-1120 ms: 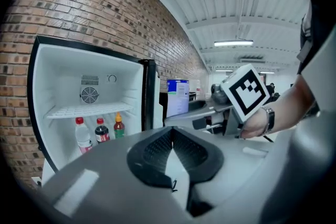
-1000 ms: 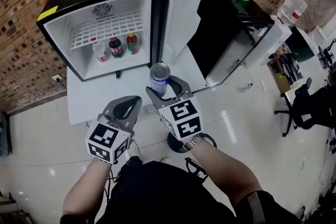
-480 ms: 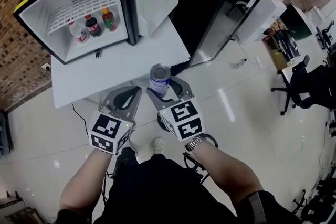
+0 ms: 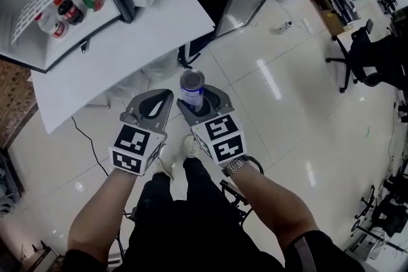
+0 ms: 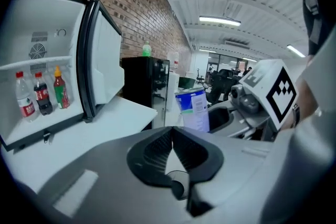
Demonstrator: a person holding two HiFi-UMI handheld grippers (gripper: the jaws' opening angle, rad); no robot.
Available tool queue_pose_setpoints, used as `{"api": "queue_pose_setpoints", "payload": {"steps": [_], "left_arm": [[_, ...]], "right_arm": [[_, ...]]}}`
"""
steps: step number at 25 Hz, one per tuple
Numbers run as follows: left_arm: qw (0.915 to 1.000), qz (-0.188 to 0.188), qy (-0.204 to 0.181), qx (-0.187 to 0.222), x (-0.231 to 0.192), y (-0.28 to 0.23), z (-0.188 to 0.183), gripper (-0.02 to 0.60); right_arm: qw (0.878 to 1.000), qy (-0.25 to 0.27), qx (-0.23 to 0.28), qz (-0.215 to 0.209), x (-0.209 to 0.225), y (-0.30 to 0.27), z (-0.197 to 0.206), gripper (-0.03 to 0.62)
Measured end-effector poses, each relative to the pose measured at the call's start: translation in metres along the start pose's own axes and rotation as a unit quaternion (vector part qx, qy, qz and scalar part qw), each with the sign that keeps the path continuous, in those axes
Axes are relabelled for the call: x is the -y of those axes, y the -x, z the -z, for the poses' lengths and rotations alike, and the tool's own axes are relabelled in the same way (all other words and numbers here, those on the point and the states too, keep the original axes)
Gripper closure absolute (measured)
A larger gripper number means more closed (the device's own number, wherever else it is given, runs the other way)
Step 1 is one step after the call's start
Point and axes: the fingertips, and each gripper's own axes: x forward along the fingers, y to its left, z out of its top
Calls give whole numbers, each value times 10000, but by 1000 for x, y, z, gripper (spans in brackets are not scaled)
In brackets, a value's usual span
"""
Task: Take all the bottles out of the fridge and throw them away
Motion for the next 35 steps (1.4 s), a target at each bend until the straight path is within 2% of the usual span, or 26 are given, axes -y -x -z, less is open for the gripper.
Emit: {"api": "queue_pose_setpoints", "payload": {"steps": [5,12,19,26,35], "left_arm": [[9986,337,-30,-396,12,-46,47,577],[9926,781,69,-927,37,-105,120,577],[9878,780,271,-1318,37,-160,193,577],[9810,863,258,-1717,39,-205,269,577],[9754,945,398,-1954,36,-231,319,577]], "right_arm": [[9973,-593,-376,206,26,-20,69,332],[9871,-1227,-961,357,52,-55,169,332],[9732,-1763,-1429,380,67,-98,257,332],[9591,-2129,-1809,450,89,-154,342,332],[9393,-2545,-2252,470,105,-205,416,332]]}}
